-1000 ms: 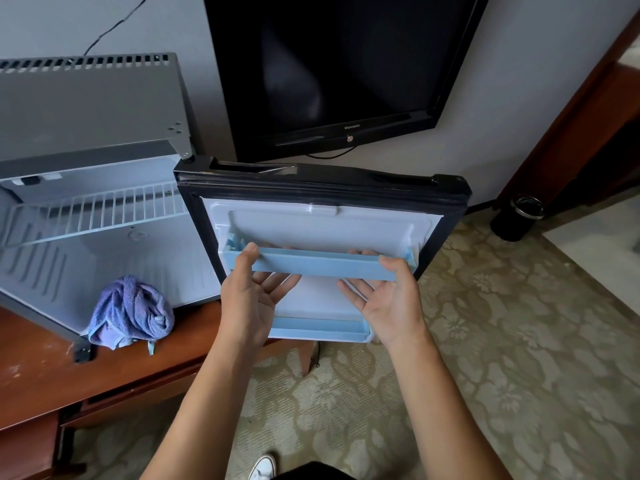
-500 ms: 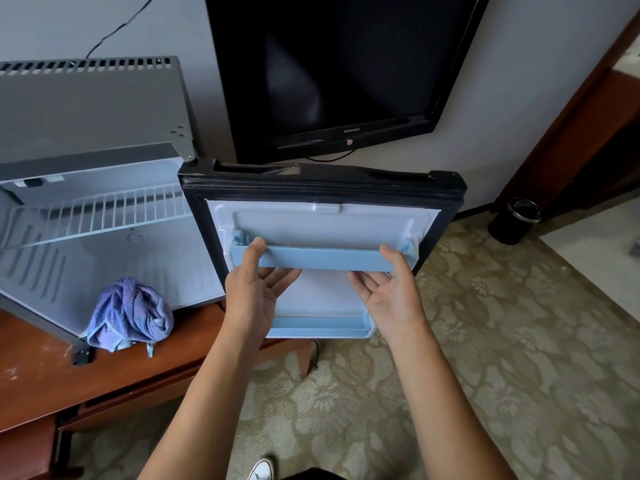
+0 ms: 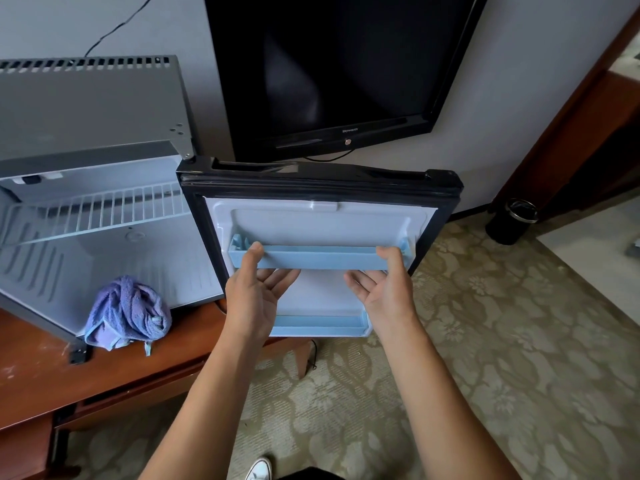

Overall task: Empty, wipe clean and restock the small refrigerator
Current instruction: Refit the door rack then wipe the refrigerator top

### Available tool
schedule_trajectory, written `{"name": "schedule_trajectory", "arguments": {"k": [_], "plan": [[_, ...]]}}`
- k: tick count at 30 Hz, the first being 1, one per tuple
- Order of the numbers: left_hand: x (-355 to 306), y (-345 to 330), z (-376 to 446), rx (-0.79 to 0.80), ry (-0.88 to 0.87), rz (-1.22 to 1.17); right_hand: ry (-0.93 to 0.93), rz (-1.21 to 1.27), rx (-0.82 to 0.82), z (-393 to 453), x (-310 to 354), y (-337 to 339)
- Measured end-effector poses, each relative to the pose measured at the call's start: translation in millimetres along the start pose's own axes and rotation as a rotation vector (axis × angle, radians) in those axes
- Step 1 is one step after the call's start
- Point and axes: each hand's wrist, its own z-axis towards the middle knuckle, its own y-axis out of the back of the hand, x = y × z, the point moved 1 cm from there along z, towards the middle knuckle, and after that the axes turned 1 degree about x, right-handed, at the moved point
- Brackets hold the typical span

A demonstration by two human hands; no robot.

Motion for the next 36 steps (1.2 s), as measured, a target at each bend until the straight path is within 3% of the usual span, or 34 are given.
{"name": "schedule_trajectory", "arguments": {"k": [7, 24, 36], "plan": [[-1, 1, -3, 0.045, 0.022, -0.012, -0.015, 0.032, 0.052, 4, 1, 4], [1, 2, -1, 0.051, 0.010, 0.024, 0.231, -0.082, 0.121, 13, -14, 17], [1, 4, 2, 0.044, 0.020, 0.007, 0.283, -0.136, 0.103, 14, -18, 17]]}}
